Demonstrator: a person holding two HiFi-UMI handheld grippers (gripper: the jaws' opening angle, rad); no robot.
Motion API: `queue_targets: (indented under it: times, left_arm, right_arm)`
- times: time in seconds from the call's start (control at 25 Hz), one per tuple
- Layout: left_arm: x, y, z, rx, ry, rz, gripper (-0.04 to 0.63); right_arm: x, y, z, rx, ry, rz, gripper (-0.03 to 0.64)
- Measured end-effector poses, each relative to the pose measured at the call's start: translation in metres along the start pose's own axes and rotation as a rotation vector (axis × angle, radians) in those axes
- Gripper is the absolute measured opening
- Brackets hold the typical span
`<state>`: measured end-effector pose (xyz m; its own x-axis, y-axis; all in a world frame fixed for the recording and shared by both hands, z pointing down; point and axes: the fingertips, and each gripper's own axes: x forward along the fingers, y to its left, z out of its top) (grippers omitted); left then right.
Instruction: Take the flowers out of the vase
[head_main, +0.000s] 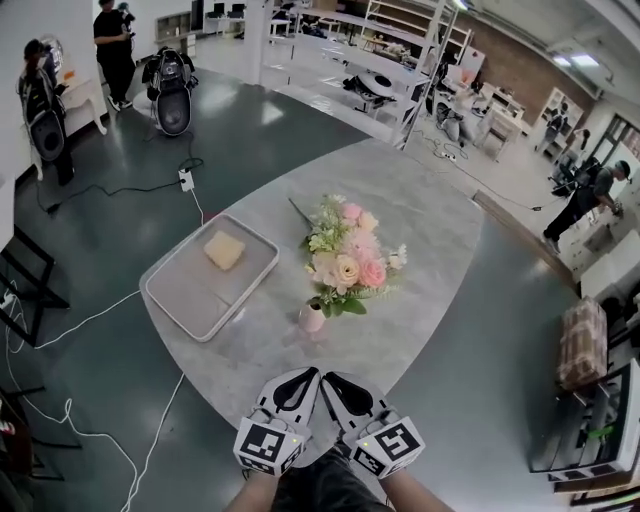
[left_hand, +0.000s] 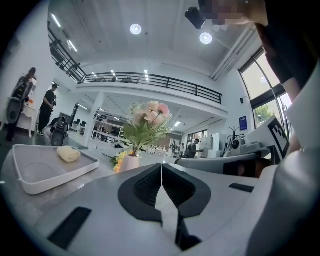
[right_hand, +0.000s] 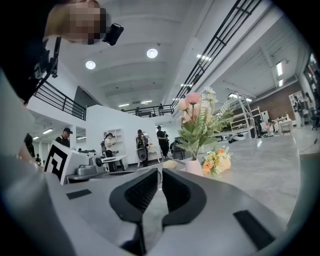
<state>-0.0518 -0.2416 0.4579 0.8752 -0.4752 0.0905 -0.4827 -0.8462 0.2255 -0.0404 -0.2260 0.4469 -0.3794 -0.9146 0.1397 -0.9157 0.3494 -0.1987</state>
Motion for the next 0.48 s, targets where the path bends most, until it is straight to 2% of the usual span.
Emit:
queue_targets:
  times: [0.24, 0.48]
  left_arm:
    - [0.016, 0.020, -0.008, 0.004, -0.039, 0.034, 0.017]
    - [0.032, 0.040, -0.022, 0.036, -0.018, 0.079, 0.017]
  right_arm:
    - [0.022, -0.017, -0.006, -0.017, -0.033, -0.011, 0.026]
    - [0.042, -0.036, -0.009, -0.059, -0.065, -0.045, 0.026]
